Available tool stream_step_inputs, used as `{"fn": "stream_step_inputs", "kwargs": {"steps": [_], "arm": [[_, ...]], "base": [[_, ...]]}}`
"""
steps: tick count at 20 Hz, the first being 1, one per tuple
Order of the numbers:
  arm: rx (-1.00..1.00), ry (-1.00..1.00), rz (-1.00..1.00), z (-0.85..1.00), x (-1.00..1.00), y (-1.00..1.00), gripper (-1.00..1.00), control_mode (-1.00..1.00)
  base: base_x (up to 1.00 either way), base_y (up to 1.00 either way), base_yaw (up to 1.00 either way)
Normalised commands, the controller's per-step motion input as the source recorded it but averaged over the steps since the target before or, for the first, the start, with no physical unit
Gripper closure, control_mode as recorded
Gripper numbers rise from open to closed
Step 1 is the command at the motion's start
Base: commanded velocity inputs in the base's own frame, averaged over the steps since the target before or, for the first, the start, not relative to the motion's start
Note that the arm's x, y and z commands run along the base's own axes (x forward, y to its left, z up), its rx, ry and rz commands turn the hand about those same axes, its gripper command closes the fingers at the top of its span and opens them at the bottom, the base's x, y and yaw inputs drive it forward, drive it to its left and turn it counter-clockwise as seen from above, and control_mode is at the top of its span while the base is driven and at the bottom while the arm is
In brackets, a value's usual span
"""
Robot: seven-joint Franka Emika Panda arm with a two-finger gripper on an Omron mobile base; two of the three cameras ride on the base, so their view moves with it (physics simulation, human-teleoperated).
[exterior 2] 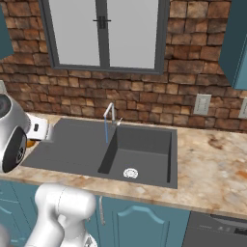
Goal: Pick the tangerine from the sink and place it on the cutting board to airdry. Then turn off the sink faucet.
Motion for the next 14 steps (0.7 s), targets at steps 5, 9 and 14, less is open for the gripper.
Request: {"fn": "stream_step_inputs", "kwargs": {"steps": [5,9,14], "arm": [[0.0,0.0,0.0,0.03,0.0,0.6,1.0,-1.0],[0.0,0.0,0.0,0.0,0.0,0.53,1.0,-1.0],[0.0,0.0,0.0,0.0,0.09,0.4,1.0,-1.0]], "base": [[0.0,0.0,0.0],[0.0,0.0,0.0],[0.0,0.0,0.0]]}}
